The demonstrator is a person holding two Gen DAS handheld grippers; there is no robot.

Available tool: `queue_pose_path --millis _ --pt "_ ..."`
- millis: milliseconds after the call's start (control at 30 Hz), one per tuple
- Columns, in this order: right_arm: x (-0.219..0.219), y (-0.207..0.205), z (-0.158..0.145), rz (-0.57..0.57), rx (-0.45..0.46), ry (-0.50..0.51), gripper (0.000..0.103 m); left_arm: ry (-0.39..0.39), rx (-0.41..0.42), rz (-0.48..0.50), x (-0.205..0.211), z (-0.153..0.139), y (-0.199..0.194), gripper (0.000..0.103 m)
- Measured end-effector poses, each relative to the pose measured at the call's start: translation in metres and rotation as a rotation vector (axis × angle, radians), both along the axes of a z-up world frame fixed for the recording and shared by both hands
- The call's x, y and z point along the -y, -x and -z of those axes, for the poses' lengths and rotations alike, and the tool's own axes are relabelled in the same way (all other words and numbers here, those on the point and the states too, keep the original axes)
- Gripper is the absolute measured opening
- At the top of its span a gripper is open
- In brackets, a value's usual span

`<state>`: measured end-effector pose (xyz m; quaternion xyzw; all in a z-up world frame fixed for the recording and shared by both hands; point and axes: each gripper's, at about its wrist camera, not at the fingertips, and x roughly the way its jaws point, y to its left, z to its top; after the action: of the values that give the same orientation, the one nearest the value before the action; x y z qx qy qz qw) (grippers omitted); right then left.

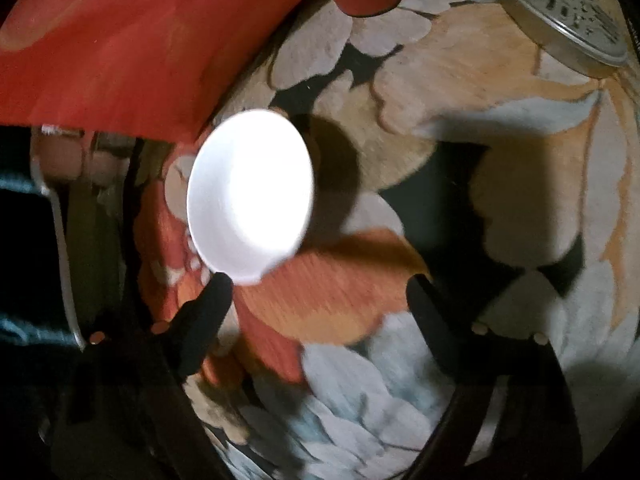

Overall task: Organize plates and bowls
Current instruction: 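Move the right gripper from the stack to the last white bowl, then grasp the rim of the last white bowl with the right gripper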

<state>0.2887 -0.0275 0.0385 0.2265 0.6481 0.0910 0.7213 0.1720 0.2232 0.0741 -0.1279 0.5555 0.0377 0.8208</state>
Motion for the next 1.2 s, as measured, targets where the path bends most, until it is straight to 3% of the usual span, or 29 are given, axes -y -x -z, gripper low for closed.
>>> queue_pose_path --millis 133,233,333,467,567,700,833,900,1033,1100,1133,1200 --pt "-0.011 -0.016 0.008 0.047 -0.009 -0.009 0.066 0.009 -0.011 0.003 -0.008 0.006 0.007 0.102" --pt "-0.023 -0.025 0.016 0.034 -0.021 0.014 0.034 0.016 -0.018 0.003 -0.014 0.011 0.012 0.102" --pt "-0.031 -0.027 0.021 0.015 -0.024 0.087 0.018 0.021 -0.023 0.002 -0.019 0.014 0.015 0.102" --pt "-0.029 -0.020 0.022 -0.041 -0.003 0.074 0.016 0.028 -0.028 0.000 -0.024 0.015 0.018 0.102" --pt "-0.036 -0.006 0.021 -0.166 -0.010 0.034 0.014 0.043 -0.036 0.002 -0.022 0.017 0.018 0.102" --pt "-0.061 0.022 0.021 -0.428 -0.031 -0.036 0.012 0.054 -0.049 0.022 -0.017 0.022 0.016 0.102" --pt "-0.091 0.057 0.013 -0.697 -0.006 0.003 0.012 0.068 -0.082 0.027 -0.010 0.034 0.015 0.098" --pt "-0.098 0.069 0.008 -0.751 0.030 0.056 0.015 0.084 -0.109 0.019 -0.008 0.044 0.013 0.085" --pt "-0.103 0.077 0.007 -0.713 0.056 0.105 0.016 0.112 -0.132 0.005 0.001 0.054 0.006 0.076" --pt "-0.103 0.080 0.011 -0.685 0.050 0.132 0.016 0.125 -0.134 0.019 0.007 0.055 0.001 0.052" --pt "-0.102 0.082 0.014 -0.667 0.051 0.138 0.016 0.133 -0.139 0.033 0.011 0.056 -0.003 0.048" --pt "-0.100 0.089 0.018 -0.645 0.048 0.147 0.014 0.146 -0.147 0.051 0.018 0.058 -0.008 0.032"
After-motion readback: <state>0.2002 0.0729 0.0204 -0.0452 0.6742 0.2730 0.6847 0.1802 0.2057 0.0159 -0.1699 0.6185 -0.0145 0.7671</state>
